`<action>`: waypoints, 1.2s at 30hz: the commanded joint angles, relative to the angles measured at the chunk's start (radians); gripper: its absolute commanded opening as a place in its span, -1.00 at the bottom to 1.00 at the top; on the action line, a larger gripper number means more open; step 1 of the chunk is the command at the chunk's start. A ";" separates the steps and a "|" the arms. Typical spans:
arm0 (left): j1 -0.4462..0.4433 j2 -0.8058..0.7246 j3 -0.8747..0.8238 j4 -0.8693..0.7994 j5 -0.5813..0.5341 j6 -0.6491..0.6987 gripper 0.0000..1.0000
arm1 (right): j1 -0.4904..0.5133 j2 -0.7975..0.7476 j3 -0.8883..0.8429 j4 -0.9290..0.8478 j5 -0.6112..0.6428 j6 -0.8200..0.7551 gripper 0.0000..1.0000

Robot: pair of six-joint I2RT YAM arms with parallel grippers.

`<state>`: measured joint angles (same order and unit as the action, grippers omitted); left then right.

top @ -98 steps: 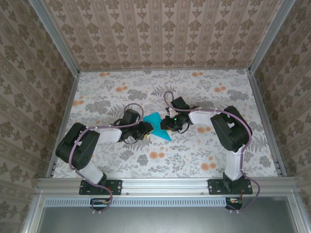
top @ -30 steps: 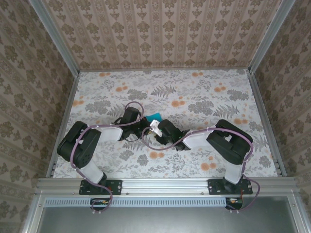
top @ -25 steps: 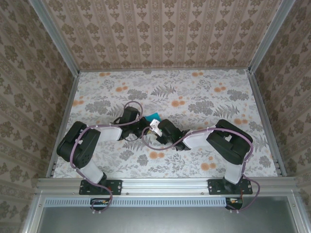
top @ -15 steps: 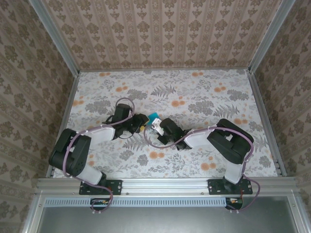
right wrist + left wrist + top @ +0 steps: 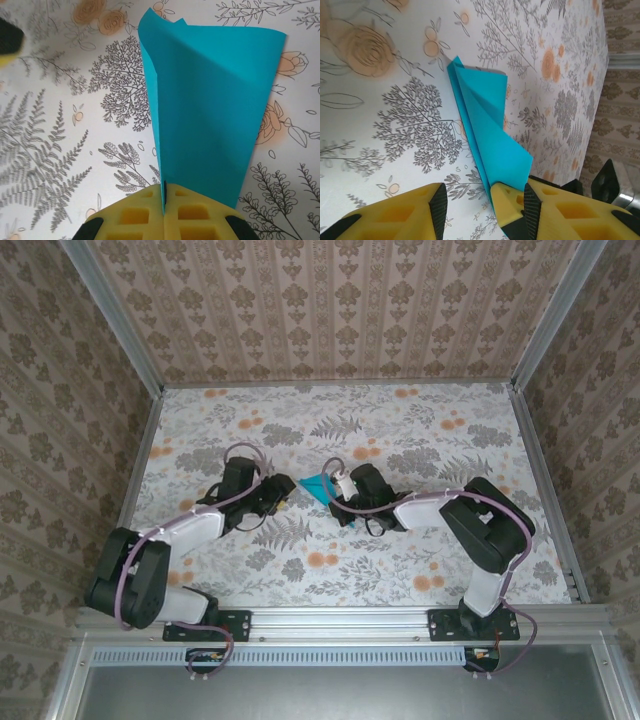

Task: Fold a paper plane with a square sheet of paper (pick it up from the middle)
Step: Fold the wing for the fifth time at the center of the table.

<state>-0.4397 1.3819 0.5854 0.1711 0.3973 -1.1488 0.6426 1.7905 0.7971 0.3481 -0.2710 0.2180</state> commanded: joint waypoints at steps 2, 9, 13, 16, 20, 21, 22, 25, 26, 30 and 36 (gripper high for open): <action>-0.063 0.068 0.000 0.108 0.042 0.031 -0.08 | -0.032 -0.019 -0.014 0.053 -0.139 0.150 -1.00; -0.126 0.187 0.047 0.201 0.063 0.031 -0.24 | -0.061 0.003 -0.027 0.067 -0.213 0.218 -1.00; -0.143 0.243 0.059 0.260 0.071 0.014 -0.34 | -0.072 0.010 -0.042 0.088 -0.237 0.249 -1.00; -0.143 0.264 0.071 0.270 0.073 0.018 -0.41 | -0.079 0.019 -0.047 0.089 -0.256 0.260 -1.00; -0.149 0.287 0.087 0.274 0.077 0.026 -0.50 | -0.090 0.037 -0.047 0.085 -0.280 0.273 -1.00; -0.149 0.292 0.089 0.277 0.078 0.026 -0.51 | -0.092 0.042 -0.047 0.085 -0.284 0.277 -0.99; -0.151 0.297 0.092 0.280 0.080 0.026 -0.53 | -0.093 0.046 -0.047 0.085 -0.288 0.280 -0.99; -0.154 0.311 0.101 0.280 0.086 0.031 -0.57 | -0.098 0.058 -0.045 0.084 -0.296 0.289 -0.97; -0.155 0.315 0.103 0.280 0.087 0.031 -0.58 | -0.099 0.060 -0.045 0.087 -0.298 0.293 -0.97; -0.156 0.340 0.107 0.315 0.110 0.022 -0.59 | -0.104 0.070 -0.041 0.087 -0.305 0.303 -0.96; -0.156 0.381 0.089 0.415 0.140 -0.021 -0.61 | -0.116 0.081 -0.047 0.100 -0.310 0.331 -0.97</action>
<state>-0.5896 1.7416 0.6640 0.5053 0.5053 -1.1519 0.5362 1.8545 0.7609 0.4225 -0.5579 0.5251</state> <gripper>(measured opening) 0.197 0.064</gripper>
